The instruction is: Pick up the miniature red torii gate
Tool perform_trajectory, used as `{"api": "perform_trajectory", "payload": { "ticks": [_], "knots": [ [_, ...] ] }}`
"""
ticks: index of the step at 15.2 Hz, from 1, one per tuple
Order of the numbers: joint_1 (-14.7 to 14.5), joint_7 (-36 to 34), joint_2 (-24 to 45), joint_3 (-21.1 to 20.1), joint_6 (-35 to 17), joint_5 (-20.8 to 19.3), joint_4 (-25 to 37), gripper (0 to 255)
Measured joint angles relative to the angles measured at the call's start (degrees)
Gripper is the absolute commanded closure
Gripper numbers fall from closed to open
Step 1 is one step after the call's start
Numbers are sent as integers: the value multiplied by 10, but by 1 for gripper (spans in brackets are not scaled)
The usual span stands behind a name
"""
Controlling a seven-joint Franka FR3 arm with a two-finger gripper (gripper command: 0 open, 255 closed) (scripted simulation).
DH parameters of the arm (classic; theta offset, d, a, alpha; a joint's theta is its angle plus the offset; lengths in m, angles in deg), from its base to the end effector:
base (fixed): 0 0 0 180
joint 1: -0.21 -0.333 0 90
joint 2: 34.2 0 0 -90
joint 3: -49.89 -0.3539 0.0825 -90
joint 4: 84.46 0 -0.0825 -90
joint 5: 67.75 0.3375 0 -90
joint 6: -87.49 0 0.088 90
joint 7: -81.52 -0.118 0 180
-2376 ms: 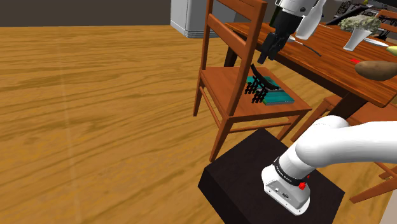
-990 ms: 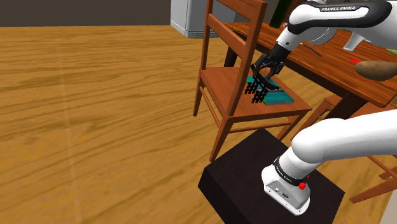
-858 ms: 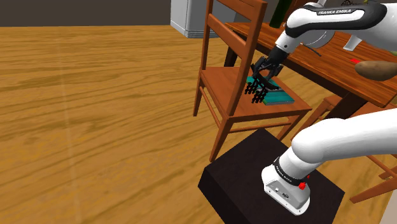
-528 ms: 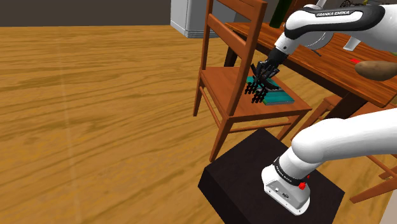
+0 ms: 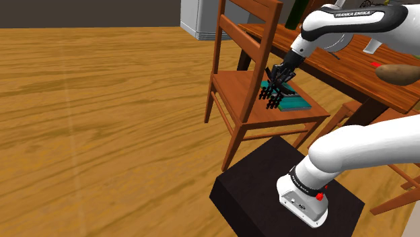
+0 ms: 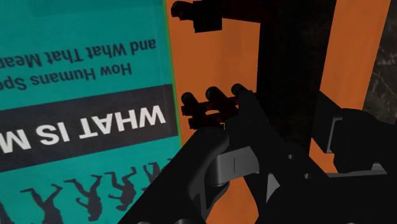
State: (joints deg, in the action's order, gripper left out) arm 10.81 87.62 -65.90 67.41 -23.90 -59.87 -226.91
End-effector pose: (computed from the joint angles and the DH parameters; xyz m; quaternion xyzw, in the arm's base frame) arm 0.2830 -0.1555 0.5114 -0.9708 0.1924 -0.0324 0.1393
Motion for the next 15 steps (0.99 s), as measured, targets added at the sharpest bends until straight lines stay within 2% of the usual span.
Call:
{"api": "perform_trajectory", "payload": {
  "ticks": [15],
  "knots": [
    [-3,-27,-11,-10,106,-1,98,255]
  ]
}}
